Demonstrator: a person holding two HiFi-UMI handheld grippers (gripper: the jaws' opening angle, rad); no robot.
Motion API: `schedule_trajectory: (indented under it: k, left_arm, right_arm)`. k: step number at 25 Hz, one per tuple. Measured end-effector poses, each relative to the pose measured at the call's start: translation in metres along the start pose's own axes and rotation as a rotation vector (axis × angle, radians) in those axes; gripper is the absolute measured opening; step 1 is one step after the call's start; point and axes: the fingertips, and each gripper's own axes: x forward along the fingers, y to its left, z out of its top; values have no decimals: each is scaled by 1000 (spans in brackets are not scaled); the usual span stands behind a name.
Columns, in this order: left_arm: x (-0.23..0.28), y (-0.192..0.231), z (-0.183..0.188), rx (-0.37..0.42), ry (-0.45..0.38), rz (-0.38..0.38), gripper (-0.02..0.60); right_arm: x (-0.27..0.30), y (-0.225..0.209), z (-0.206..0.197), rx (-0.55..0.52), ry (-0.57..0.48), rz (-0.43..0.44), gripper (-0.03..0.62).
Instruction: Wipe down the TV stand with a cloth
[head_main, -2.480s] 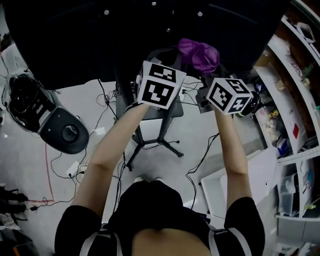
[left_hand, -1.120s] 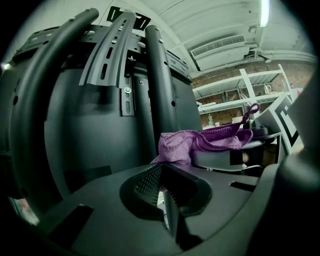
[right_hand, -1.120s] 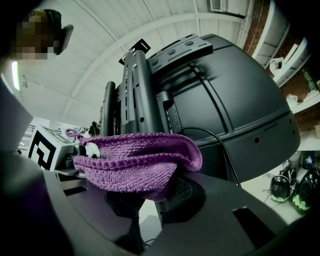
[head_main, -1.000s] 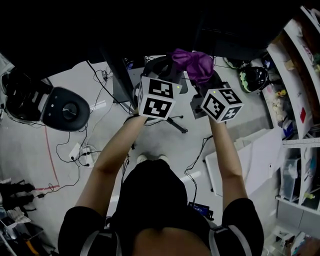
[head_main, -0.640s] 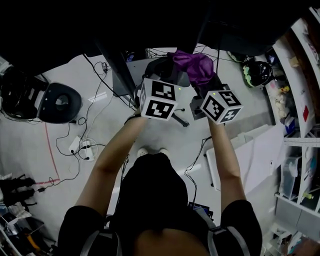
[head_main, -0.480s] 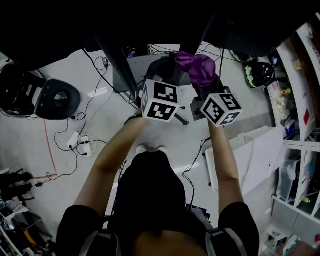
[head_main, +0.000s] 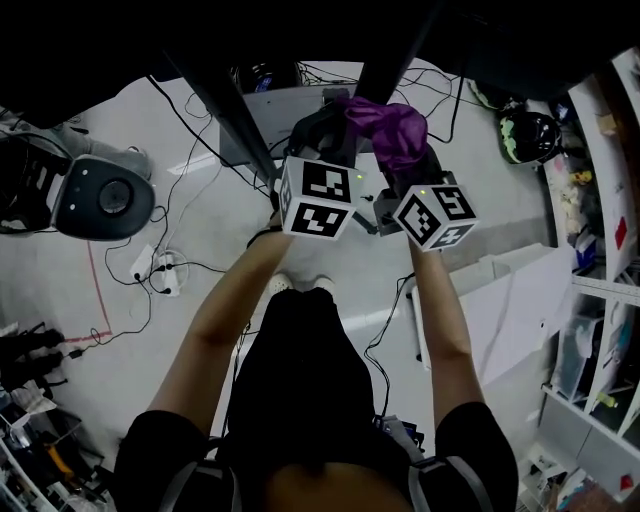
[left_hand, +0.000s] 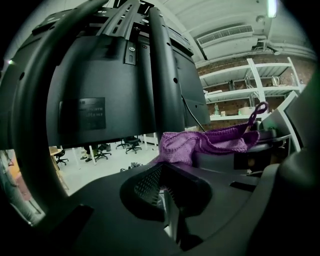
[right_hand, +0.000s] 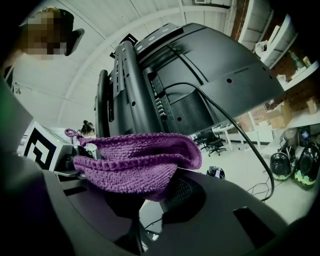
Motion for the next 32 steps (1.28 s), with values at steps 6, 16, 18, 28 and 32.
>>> schedule_trajectory:
  k: [6,16,18,28,32]
  left_arm:
    - [10,-8,-41,-32,58,3,6]
    - [22,-14,-116,-55,111,11,6]
    - [26,-17,-133,-58,137,3,6]
    - [48,-28,-212,-122,185,-17,6]
    - [55,-35,-252,-141,223,-36,6]
  right_arm:
    - [0,-14,-40,51,59,-5,64]
    - [5,-30,-114,113,128,-16,64]
    - [6,-36,-132,127,147,-33,64]
    - [8,-60,-208,152,187,-88,64]
    - [8,-70,-249,177,222,-113,64]
